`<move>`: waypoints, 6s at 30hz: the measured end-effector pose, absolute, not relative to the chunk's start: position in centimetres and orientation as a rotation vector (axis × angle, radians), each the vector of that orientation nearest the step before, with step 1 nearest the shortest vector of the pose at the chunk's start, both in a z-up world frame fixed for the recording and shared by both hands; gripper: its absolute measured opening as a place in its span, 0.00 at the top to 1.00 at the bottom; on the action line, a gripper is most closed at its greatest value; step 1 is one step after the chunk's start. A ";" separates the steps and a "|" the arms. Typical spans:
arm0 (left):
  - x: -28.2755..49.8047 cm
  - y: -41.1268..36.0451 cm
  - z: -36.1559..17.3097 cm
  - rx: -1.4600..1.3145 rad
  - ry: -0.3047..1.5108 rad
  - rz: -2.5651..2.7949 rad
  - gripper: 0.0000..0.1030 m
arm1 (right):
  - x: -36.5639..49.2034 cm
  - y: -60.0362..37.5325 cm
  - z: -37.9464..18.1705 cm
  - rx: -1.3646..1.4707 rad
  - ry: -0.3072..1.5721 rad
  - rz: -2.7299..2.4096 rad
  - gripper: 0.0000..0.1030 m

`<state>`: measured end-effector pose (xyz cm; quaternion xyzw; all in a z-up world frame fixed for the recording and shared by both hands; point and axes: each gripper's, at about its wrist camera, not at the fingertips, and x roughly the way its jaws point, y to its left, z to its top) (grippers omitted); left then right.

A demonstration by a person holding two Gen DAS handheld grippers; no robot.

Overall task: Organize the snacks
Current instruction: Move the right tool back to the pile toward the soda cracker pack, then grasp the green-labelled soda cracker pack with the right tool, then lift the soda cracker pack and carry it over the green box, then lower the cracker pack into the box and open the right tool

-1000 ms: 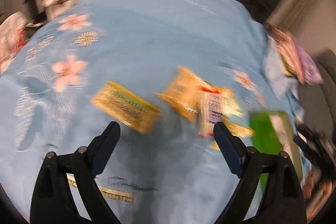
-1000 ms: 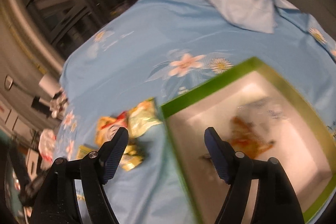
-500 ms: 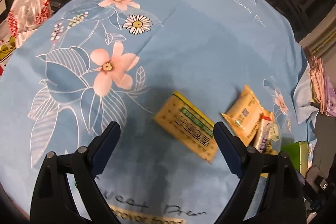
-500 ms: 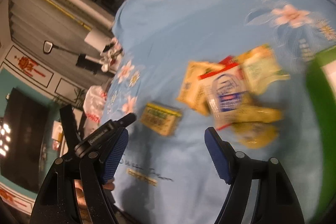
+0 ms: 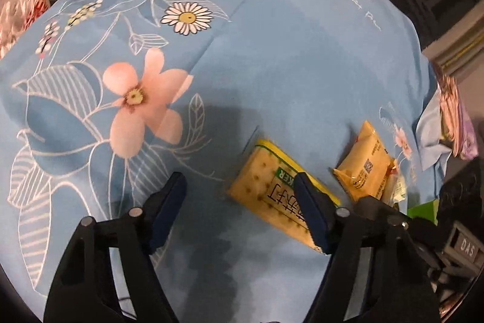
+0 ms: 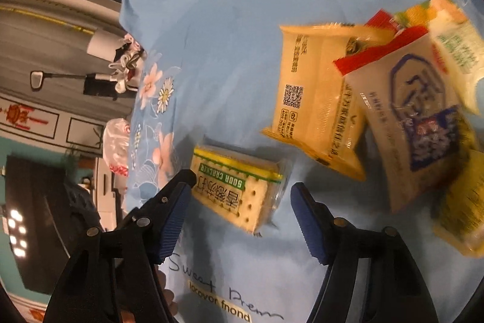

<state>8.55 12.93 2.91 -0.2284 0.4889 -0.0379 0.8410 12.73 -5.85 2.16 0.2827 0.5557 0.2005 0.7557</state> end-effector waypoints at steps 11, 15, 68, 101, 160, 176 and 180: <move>8.6 12.1 2.3 -0.488 1.039 -0.156 0.64 | 13.2 -5.7 1.4 0.576 1.214 0.426 0.48; 8.0 11.3 2.6 -0.493 1.062 -0.179 0.64 | 13.0 -6.0 1.8 0.531 1.209 0.396 0.55; -2.0 -2.5 14.2 -0.332 0.798 -0.503 0.65 | -1.1 -18.1 14.5 0.389 0.761 0.294 0.55; -2.9 -4.9 16.1 -0.317 0.773 -0.566 0.65 | -2.7 -20.8 16.4 0.386 0.696 0.282 0.55; 5.2 -25.4 10.2 -0.195 1.012 -0.651 0.65 | 1.8 -40.3 8.8 0.756 0.816 0.046 0.54; 6.3 -26.6 8.2 -0.172 1.076 -0.614 0.62 | 3.2 -40.6 7.1 0.751 0.877 -0.028 0.54; 6.2 -26.8 7.9 -0.164 1.091 -0.622 0.64 | 3.1 -40.7 7.2 0.729 0.877 -0.068 0.54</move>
